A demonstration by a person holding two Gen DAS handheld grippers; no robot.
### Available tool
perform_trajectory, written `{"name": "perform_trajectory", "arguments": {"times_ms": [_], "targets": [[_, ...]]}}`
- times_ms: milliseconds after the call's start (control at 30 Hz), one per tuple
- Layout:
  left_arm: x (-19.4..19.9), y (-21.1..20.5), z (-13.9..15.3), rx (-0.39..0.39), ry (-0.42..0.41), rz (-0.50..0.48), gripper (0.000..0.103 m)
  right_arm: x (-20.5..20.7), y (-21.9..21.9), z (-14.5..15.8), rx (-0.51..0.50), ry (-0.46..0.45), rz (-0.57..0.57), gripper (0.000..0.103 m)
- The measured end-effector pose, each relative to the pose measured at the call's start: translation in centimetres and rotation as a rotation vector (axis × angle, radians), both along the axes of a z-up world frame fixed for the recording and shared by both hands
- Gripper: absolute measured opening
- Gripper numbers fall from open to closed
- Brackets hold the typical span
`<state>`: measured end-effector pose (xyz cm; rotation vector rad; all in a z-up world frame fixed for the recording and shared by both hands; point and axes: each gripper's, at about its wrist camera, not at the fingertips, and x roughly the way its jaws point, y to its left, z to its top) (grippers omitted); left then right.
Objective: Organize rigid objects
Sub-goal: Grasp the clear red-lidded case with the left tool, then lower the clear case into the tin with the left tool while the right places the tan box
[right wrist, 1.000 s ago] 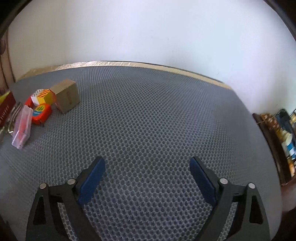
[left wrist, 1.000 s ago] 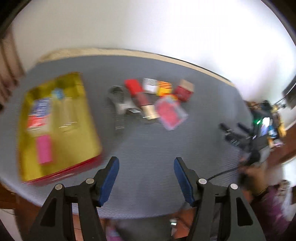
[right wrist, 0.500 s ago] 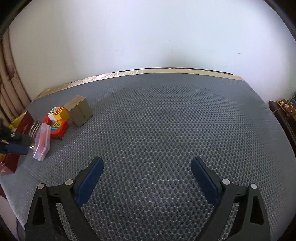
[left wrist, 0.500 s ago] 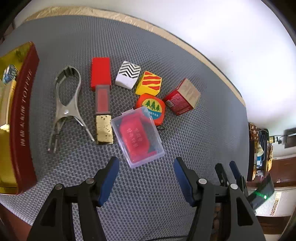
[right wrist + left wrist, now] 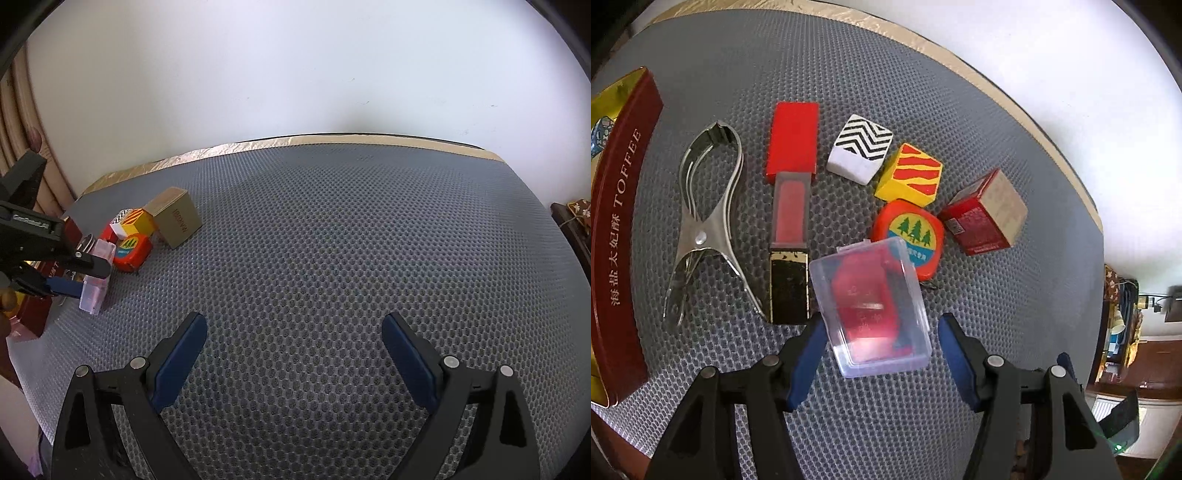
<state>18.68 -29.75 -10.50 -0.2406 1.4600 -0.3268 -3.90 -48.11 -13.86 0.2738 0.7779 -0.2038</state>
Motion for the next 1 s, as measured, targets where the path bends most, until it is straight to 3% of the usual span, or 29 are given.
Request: {"name": "perform_trajectory", "arguments": {"times_ms": [300,567,800,1000], "targets": [[-2.4,-0.1,0.4,-0.019,-0.017,-0.026,0.054,0.5,0.2,-0.5,0.005,0.02,-0.002,0.095],[-8.5,2.3,4.6,-0.038,-0.164,-0.124,0.054,0.6,0.5,-0.4,-0.004,0.018,-0.006,0.095],[-10.0,7.1,6.9,-0.043,-0.218,-0.109,0.054,4.2,2.7,2.9,0.022,-0.099,0.247,0.095],[-10.5,10.4,8.5,-0.036,-0.25,-0.077,0.054,11.5,4.5,3.2,-0.063,-0.028,0.462,0.093]]}}
